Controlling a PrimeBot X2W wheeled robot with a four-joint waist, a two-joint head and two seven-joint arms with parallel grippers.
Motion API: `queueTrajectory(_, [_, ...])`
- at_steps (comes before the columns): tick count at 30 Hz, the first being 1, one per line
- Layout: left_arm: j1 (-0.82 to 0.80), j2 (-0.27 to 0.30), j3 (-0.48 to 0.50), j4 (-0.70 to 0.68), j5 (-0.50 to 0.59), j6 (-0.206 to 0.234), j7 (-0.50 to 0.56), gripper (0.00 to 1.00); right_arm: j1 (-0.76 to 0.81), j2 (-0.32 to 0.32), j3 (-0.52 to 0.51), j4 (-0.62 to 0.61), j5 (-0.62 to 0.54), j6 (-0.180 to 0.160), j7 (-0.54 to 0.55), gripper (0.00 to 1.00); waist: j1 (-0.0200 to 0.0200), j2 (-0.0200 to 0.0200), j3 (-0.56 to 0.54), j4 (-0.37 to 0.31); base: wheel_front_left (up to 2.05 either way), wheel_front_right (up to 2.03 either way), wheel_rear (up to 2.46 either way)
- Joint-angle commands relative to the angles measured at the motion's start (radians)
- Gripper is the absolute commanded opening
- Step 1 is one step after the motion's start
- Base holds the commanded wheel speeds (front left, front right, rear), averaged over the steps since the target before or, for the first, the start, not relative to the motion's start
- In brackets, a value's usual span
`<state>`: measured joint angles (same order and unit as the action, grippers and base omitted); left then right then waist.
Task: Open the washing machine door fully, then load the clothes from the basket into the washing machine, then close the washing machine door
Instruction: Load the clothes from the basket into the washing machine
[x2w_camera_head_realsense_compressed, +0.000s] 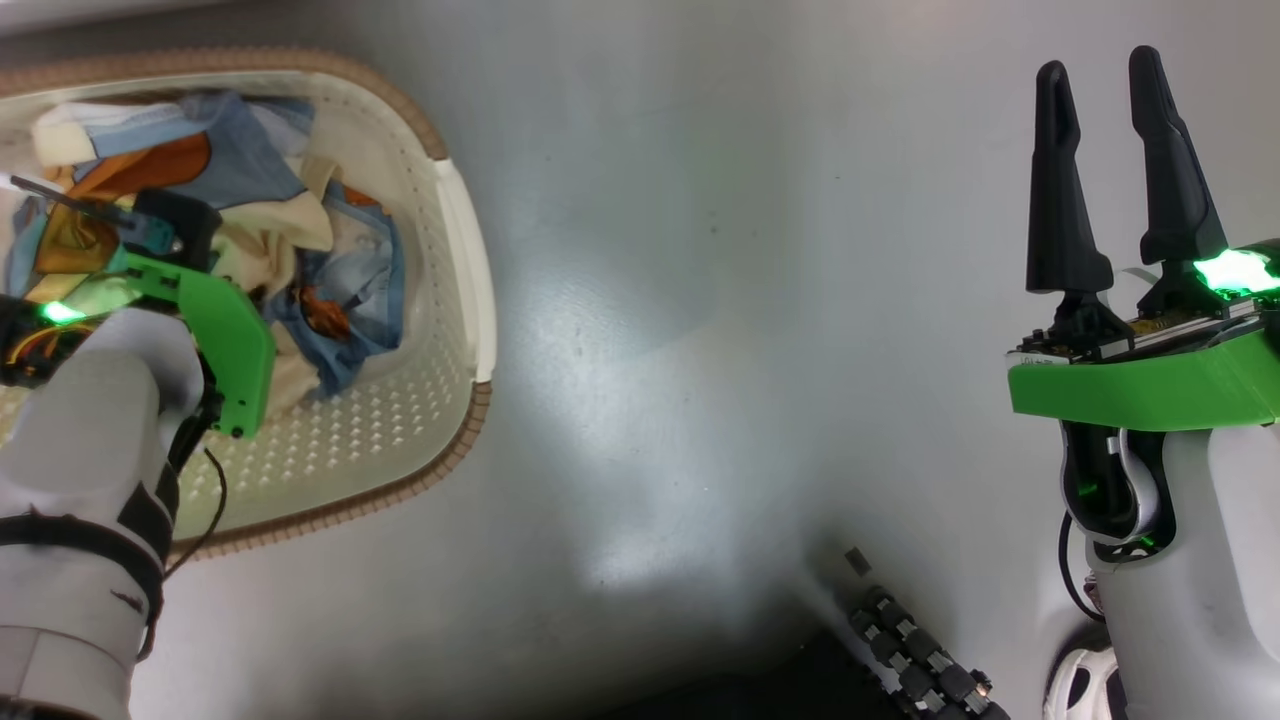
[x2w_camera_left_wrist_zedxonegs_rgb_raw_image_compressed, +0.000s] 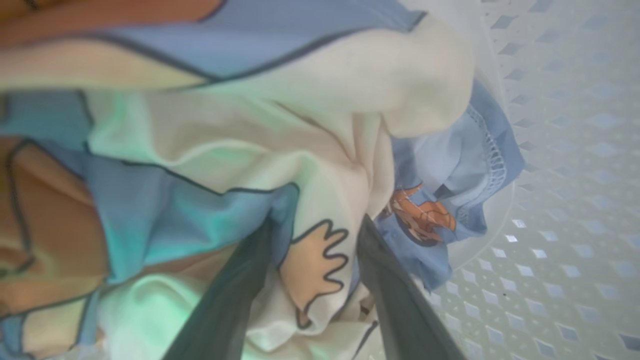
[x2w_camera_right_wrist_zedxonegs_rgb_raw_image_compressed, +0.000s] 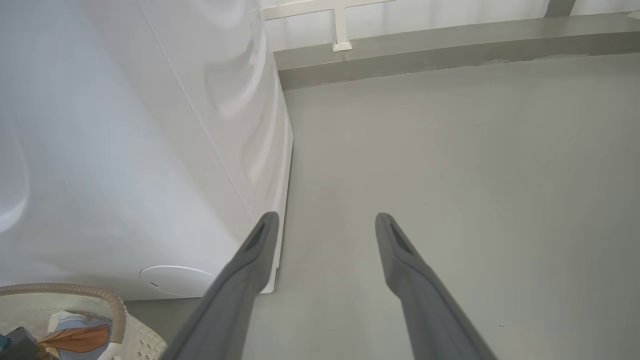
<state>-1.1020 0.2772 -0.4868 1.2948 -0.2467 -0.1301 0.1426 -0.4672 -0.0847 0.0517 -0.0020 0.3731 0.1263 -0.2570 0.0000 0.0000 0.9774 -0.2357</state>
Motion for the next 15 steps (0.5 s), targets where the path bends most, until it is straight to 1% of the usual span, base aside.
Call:
queueTrajectory(1, [0.014, 0.038, 0.012, -0.005, -0.009, 0.004, 0.004, 0.18, 0.033, 0.002, 0.015, -0.026, 0.012, 0.004, -0.005, 1.0, 0.0, 0.0, 0.001, -0.008, 0.0, 0.0, 0.0])
queueTrajectory(2, [0.014, 0.039, 0.015, -0.005, -0.016, 0.003, 0.005, 0.0, 0.033, 0.002, 0.014, -0.026, 0.012, 0.004, -0.005, 1.0, 0.0, 0.0, 0.0, -0.01, 0.0, 0.0, 0.0])
queueTrajectory(5, [0.013, 0.035, 0.019, -0.004, -0.028, 0.003, -0.002, 0.0, 0.034, 0.003, 0.012, -0.024, 0.011, 0.004, -0.005, 1.0, 0.0, 0.0, -0.004, -0.012, 0.0, 0.0, 0.0])
queueTrajectory(9, [0.015, 0.021, 0.041, -0.004, -0.059, 0.003, -0.042, 0.0, 0.031, 0.006, 0.004, -0.022, 0.011, 0.004, -0.005, 1.0, 0.0, 0.0, -0.02, -0.005, 0.0, 0.0, 0.0])
queueTrajectory(15, [0.049, -0.012, 0.103, -0.004, -0.139, 0.002, -0.144, 0.0, 0.027, 0.005, -0.003, -0.019, 0.009, 0.004, -0.005, 1.0, 0.0, 0.0, -0.077, 0.022, 0.0, 0.0, 0.0])
